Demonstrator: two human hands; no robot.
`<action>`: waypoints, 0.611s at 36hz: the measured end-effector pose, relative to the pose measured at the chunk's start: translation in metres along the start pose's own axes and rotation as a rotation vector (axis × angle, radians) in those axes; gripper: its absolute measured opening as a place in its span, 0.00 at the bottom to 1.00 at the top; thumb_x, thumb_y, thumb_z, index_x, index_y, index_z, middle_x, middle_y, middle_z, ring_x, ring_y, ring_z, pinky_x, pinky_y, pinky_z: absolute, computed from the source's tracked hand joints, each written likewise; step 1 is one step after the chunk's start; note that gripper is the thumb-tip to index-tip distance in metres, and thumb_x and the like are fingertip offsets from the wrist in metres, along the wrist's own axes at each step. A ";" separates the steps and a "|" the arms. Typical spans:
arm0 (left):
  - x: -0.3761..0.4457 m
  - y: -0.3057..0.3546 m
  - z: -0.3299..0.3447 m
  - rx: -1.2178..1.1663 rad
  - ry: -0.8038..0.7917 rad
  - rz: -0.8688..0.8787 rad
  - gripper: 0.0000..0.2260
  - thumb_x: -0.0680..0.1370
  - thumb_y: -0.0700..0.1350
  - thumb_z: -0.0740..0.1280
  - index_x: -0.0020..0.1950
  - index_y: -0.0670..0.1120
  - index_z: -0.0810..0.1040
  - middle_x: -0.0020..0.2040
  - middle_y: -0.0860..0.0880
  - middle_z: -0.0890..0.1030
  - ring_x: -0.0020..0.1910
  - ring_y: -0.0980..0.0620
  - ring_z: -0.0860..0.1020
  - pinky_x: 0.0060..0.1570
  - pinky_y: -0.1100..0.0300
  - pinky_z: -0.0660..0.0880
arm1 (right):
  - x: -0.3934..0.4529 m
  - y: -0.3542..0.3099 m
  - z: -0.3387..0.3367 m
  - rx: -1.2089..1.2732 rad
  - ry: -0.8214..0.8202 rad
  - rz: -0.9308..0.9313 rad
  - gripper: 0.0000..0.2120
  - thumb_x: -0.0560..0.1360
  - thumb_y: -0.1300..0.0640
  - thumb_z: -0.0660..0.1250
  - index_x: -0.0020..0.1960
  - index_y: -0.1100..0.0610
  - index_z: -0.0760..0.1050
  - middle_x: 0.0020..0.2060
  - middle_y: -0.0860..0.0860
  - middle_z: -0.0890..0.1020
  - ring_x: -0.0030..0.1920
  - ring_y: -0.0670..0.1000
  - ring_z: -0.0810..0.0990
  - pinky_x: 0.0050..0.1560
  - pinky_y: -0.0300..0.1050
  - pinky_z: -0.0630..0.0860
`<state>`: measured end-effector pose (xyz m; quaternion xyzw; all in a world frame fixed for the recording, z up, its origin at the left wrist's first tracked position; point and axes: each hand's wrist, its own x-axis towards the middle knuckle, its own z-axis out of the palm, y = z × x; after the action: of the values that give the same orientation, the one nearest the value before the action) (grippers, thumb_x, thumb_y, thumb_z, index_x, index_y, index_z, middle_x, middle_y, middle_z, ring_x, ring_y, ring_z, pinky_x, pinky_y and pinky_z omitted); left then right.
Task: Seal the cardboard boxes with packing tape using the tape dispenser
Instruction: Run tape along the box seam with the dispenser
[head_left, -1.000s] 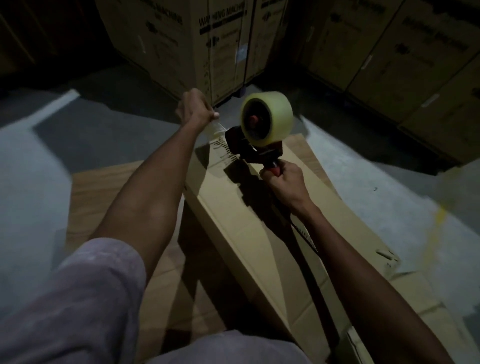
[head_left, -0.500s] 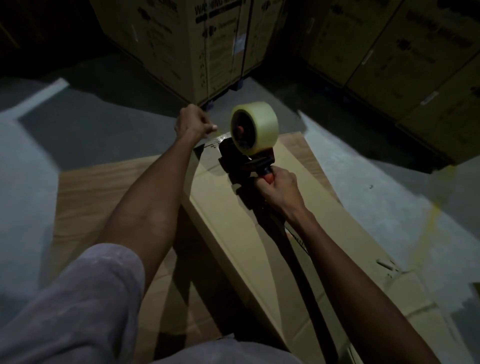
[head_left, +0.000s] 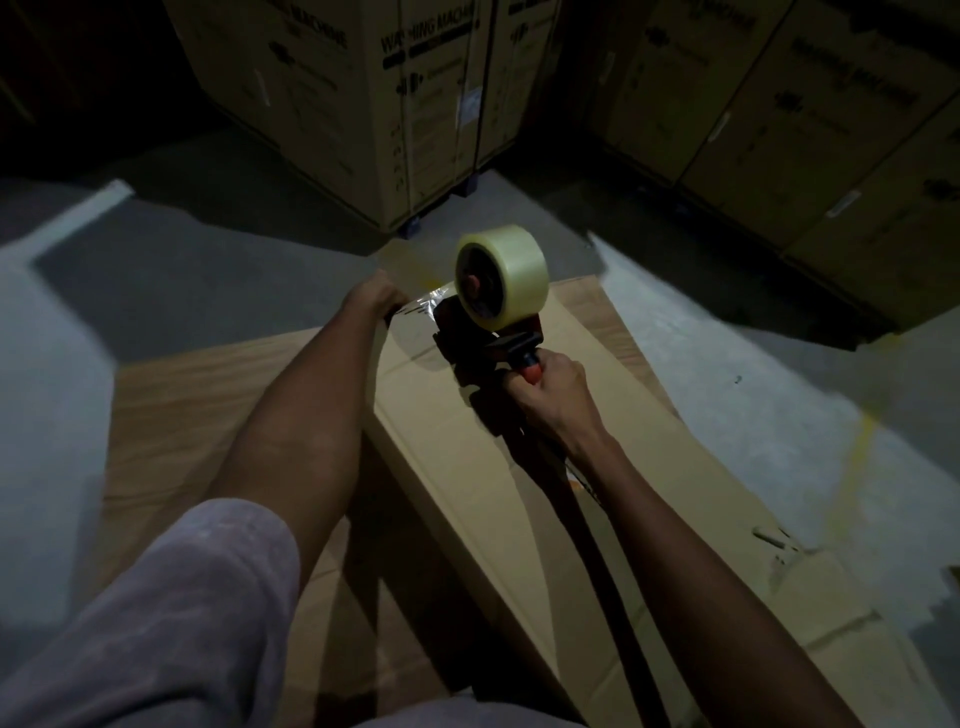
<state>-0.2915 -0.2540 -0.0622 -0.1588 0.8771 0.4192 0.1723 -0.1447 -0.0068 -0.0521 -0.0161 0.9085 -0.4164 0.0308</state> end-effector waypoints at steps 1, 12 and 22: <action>-0.004 0.001 -0.002 0.020 0.022 0.033 0.17 0.80 0.35 0.68 0.68 0.33 0.76 0.67 0.34 0.77 0.67 0.38 0.76 0.61 0.50 0.73 | 0.000 0.000 0.000 -0.006 0.004 -0.001 0.13 0.72 0.44 0.65 0.36 0.52 0.72 0.29 0.47 0.77 0.31 0.48 0.75 0.31 0.45 0.70; -0.030 0.001 0.007 -0.073 -0.013 0.342 0.22 0.81 0.55 0.69 0.35 0.41 0.73 0.32 0.42 0.69 0.33 0.48 0.68 0.39 0.55 0.63 | -0.001 -0.007 -0.005 0.027 -0.026 0.046 0.12 0.69 0.45 0.64 0.34 0.51 0.68 0.27 0.47 0.74 0.30 0.50 0.73 0.32 0.47 0.69; -0.037 0.001 -0.004 -0.165 -0.150 0.339 0.20 0.80 0.52 0.70 0.38 0.37 0.76 0.31 0.43 0.69 0.30 0.49 0.65 0.33 0.57 0.61 | 0.001 -0.009 -0.013 0.044 -0.061 0.063 0.12 0.74 0.49 0.68 0.37 0.54 0.72 0.29 0.50 0.78 0.29 0.48 0.76 0.31 0.45 0.73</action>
<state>-0.2595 -0.2518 -0.0429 0.0093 0.8386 0.5234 0.1504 -0.1467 -0.0027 -0.0369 0.0004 0.8978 -0.4345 0.0717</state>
